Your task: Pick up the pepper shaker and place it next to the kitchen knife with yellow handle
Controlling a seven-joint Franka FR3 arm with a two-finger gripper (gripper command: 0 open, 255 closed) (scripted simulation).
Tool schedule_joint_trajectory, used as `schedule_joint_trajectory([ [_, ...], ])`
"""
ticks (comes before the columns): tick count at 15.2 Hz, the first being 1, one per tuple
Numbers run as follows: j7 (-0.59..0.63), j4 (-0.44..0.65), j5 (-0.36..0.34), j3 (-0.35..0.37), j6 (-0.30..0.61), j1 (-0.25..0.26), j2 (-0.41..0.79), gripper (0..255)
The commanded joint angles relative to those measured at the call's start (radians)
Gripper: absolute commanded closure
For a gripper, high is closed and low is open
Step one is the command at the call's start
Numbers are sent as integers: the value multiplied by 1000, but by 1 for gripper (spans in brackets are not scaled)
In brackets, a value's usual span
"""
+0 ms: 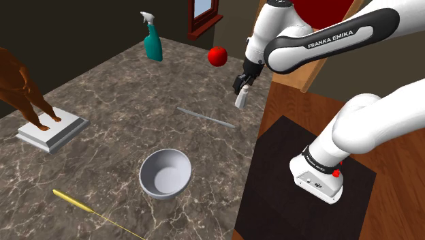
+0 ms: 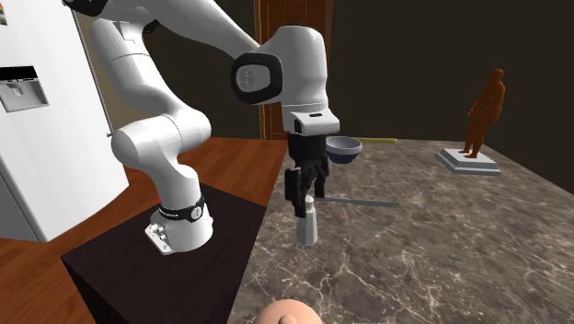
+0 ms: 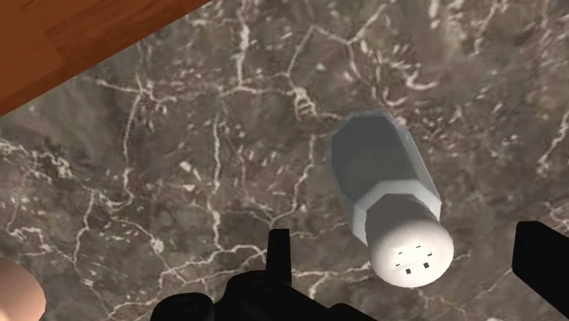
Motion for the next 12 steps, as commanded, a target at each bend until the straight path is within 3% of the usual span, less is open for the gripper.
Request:
schedule_joint_trajectory([
  [1, 1, -2, -1, 0, 6, -1, 4, 0],
  [7, 1, -2, -1, 0, 6, -1, 4, 0],
  [8, 1, -2, -1, 0, 6, -1, 4, 255],
  [12, 1, -2, -1, 0, 6, -1, 4, 255],
])
